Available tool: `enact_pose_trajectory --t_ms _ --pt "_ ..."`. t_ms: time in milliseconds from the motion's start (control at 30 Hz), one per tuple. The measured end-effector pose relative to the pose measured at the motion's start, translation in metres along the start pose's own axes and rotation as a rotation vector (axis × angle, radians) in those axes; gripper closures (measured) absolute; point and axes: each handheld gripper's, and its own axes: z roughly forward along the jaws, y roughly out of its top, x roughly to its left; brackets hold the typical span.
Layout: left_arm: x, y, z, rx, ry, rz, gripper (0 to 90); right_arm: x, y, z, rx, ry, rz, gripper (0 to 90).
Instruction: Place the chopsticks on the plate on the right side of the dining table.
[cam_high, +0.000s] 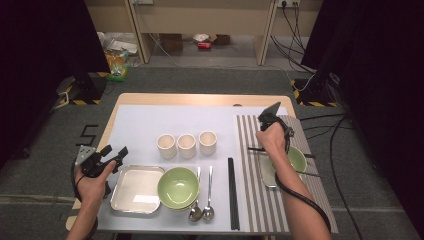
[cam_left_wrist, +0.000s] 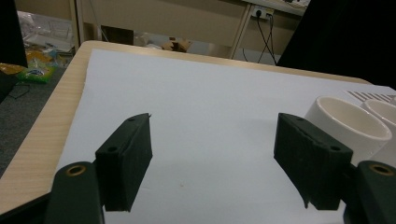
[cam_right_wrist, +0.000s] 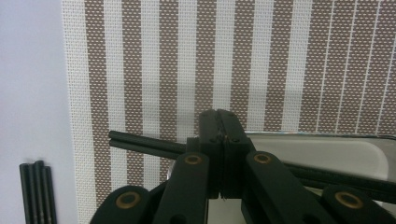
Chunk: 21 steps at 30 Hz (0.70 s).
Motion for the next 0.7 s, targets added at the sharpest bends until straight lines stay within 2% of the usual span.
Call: enact_pose_trajectory --t_ms 433,700 --pt "0.0003 0.0002 -0.0004 -0.002 0.0 0.0 26.8 0.0007 -0.0014 0.0002 0.0 0.002 0.002 90.0" --pt "0.0006 0.0005 -0.0008 -0.005 0.001 -0.001 26.8 0.0033 -0.004 0.0 0.023 0.006 0.006 90.0"
